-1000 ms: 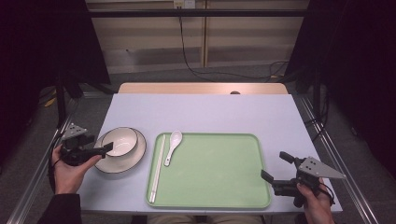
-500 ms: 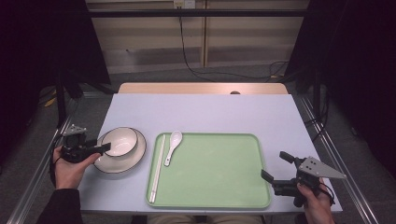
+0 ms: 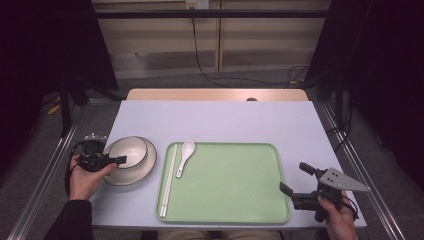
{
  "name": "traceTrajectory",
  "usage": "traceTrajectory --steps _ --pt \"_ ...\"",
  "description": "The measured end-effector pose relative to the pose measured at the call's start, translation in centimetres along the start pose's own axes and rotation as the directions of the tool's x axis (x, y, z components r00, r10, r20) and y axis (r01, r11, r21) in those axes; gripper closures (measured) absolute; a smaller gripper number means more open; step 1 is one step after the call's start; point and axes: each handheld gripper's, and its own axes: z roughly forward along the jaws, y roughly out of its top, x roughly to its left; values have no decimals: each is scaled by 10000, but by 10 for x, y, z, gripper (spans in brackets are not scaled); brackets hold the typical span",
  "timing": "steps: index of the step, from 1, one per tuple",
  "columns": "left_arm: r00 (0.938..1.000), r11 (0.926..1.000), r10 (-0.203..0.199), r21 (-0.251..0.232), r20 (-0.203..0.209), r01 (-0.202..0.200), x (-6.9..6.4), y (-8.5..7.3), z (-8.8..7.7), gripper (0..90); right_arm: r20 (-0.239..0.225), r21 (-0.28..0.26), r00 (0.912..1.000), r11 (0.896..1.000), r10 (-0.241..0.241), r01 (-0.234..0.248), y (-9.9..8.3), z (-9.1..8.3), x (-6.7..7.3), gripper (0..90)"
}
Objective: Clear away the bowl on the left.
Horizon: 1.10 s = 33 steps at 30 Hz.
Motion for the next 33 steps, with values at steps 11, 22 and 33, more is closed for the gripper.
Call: traceTrajectory --steps 11,22,33 --pt "9998 9991 78 427 -176 -70 1 9 7 631 18 17 10000 10000 17 -17 0 1 0 28" --pt "9990 9993 -356 84 256 354 4 6 6 770 5 11 10000 10000 -27 27 0 0 0 28" --pt "9970 9976 -689 -74 365 692 4 6 6 788 -1 9 10000 10000 -56 56 0 0 1 28"
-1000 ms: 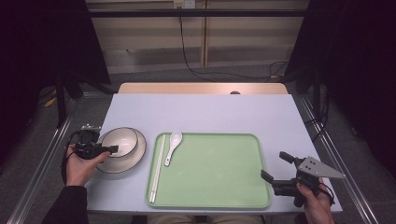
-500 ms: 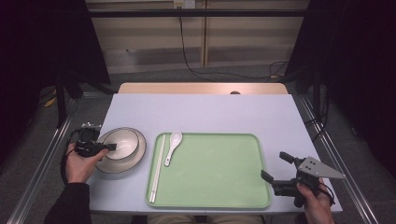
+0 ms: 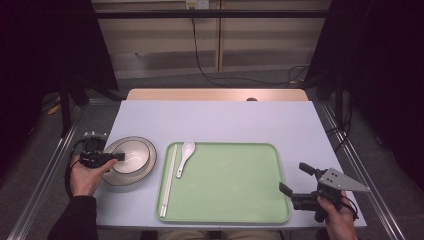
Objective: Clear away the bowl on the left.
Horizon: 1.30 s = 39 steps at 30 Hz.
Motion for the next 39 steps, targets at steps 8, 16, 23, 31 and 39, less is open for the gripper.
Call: traceTrajectory --steps 8,16,23,31,39 --pt "9994 9993 -325 -191 146 328 0 1 1 811 18 -25 10000 10000 -44 44 0 0 -1 28" --pt "9968 9964 -791 -306 80 793 -2 0 0 814 4 2 10000 10000 -32 32 0 0 0 28" --pt "9945 9931 -1011 -571 261 1025 1 -2 -5 826 18 -2 10000 10000 41 -41 0 0 0 28" --pt "9966 9945 -819 -662 -76 813 -4 -1 -7 828 15 5 10000 10000 35 -35 0 0 0 28" --pt "9947 9907 -1022 -913 -104 1008 -4 -3 -13 828 21 -8 10000 10000 22 -22 0 0 -1 28"
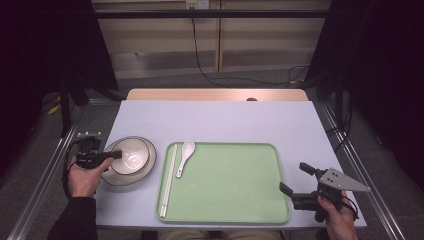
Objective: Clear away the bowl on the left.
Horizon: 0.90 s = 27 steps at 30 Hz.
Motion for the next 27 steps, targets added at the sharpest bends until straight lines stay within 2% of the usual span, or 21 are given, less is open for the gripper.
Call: traceTrajectory --steps 2,3,5,8,11,16,18,22,23,27 --pt "10000 9998 -73 -171 -5 73 -1 0 -2 828 10 5 10000 10000 15 -15 0 0 0 28" --pt "10000 10000 68 -73 -5 -68 0 1 -4 828 8 0 10000 10000 8 -8 0 0 0 28" --pt "10000 9999 11 -141 17 -11 -1 1 -5 828 0 -18 10000 10000 4 -4 0 0 0 28" --pt "9998 9999 -26 -154 -179 23 -3 -1 -9 828 -6 -24 10000 10000 -7 7 0 0 0 28" --pt "10000 9995 -26 -311 -54 24 -5 -4 -13 828 -44 4 10000 10000 -63 63 0 0 1 28" --pt "9999 9994 113 -328 -52 -115 -15 -9 -22 828 -37 -20 10000 10000 -24 24 0 1 1 28" --pt "9997 9996 237 -161 -79 -238 -15 -10 -23 828 -63 -17 10000 10000 -71 71 0 0 1 28" --pt "9993 9989 368 -294 43 -366 -22 -13 -32 828 -57 -29 10000 10000 -70 70 0 0 1 28" --pt "9995 9984 326 -452 -36 -327 -25 -13 -36 828 -68 -36 10000 10000 -34 34 0 0 1 28" --pt "9988 9980 485 -401 37 -483 -32 -16 -41 828 -63 -88 10000 10000 -14 14 0 0 1 28"
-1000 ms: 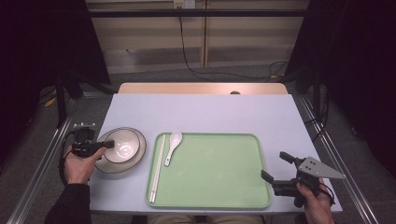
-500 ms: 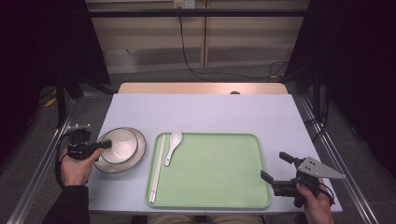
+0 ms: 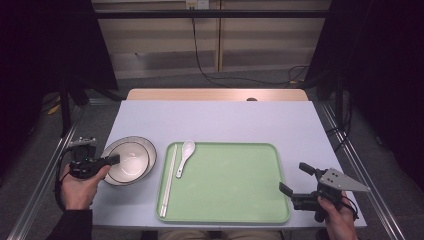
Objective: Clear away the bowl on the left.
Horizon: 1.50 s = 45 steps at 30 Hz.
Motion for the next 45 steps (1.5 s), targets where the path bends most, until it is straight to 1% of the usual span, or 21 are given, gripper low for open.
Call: traceTrajectory --steps 4,5,8,9,10,11,12,13,16,18,20,22,26,29,31,37,38,40,42,43,45 --pt "9997 9998 201 -74 120 -200 -12 -4 -6 828 -10 33 10000 10000 -39 39 0 0 0 28" --pt "9994 9997 234 -2 246 -234 -16 -4 -6 828 -4 22 10000 10000 -20 20 0 0 0 28" --pt "9990 9991 415 31 181 -415 -22 -5 -5 828 6 0 10000 10000 -1 1 0 0 0 28" --pt "9987 9993 377 44 338 -379 -28 -5 -2 827 7 1 10000 10000 2 -2 0 0 0 28" --pt "9987 9993 377 44 338 -379 -28 -5 -2 828 7 1 10000 10000 2 -2 0 0 0 28" --pt "9973 9985 526 90 504 -531 -34 -2 1 828 1 -2 10000 10000 1 -1 0 0 0 28" --pt "9973 9985 526 90 504 -531 -34 -2 1 827 1 -2 10000 10000 1 -1 0 0 0 28" --pt "9960 9979 635 45 636 -639 -40 0 4 828 16 -4 10000 10000 -14 14 0 0 0 28" --pt "9945 9979 629 65 841 -637 -42 2 7 828 12 1 10000 10000 -5 5 0 0 0 28" --pt "9932 9965 821 51 831 -828 -43 4 10 828 3 8 10000 10000 11 -11 0 0 0 28" --pt "9936 9973 724 27 867 -729 -44 5 13 827 21 35 10000 10000 -12 12 0 0 -1 28" --pt "9916 9957 906 117 920 -920 -44 7 16 827 17 0 10000 10000 41 -41 0 0 0 28" --pt "9903 9958 905 60 1050 -916 -46 11 20 827 -5 -50 10000 10000 40 -40 0 0 0 28" --pt "9868 9933 1107 186 1182 -1136 -51 15 26 827 -20 -74 10000 10000 -6 6 0 0 0 28" --pt "9865 9933 1106 197 1209 -1138 -54 16 29 827 -11 -92 10000 10000 -31 31 1 0 0 28" --pt "9802 9896 1345 310 1451 -1404 -68 25 40 827 -41 -124 10000 9999 -51 51 0 -1 0 25" --pt "9798 9906 1272 304 1543 -1334 -71 26 42 827 -55 -184 10000 9998 -33 32 0 -1 0 25" --pt "9781 9895 1333 344 1596 -1404 -73 27 43 827 -90 -181 10000 9998 -29 28 0 -1 0 25" --pt "9736 9860 1517 426 1704 -1611 -80 31 48 827 -98 -206 9999 9998 -43 41 0 -1 0 25" --pt "9736 9864 1498 417 1722 -1592 -81 31 49 827 -106 -223 9999 9997 -48 45 0 -1 0 25" --pt "9702 9850 1557 448 1857 -1667 -84 33 52 827 -82 -288 10000 9996 -20 18 0 -1 1 25"
